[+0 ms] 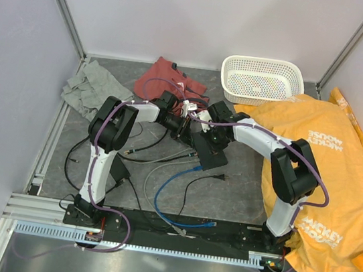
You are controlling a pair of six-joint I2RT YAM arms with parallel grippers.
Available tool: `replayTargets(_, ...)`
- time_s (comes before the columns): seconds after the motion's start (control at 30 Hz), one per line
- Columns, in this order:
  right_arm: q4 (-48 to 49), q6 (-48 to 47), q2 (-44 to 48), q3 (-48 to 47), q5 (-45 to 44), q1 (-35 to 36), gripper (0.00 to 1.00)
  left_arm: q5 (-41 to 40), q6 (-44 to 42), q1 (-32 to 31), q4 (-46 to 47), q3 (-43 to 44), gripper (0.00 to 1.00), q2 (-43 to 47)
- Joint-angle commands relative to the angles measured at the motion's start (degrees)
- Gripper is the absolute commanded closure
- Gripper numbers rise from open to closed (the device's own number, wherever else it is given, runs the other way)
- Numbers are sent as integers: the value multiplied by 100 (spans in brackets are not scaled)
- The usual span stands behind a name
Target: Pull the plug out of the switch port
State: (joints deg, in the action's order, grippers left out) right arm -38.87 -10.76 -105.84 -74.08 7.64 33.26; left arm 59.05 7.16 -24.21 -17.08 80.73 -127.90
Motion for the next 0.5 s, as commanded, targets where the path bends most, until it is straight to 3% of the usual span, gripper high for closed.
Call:
replayTargets(0.0,284,118,-279,-45,53,85,100,-323,-293,-58,-435,145,98,-174)
replayTargets(0.47,372,215,-420,-150,80,85,100,-552,-707,-49,-788,-13,98,28)
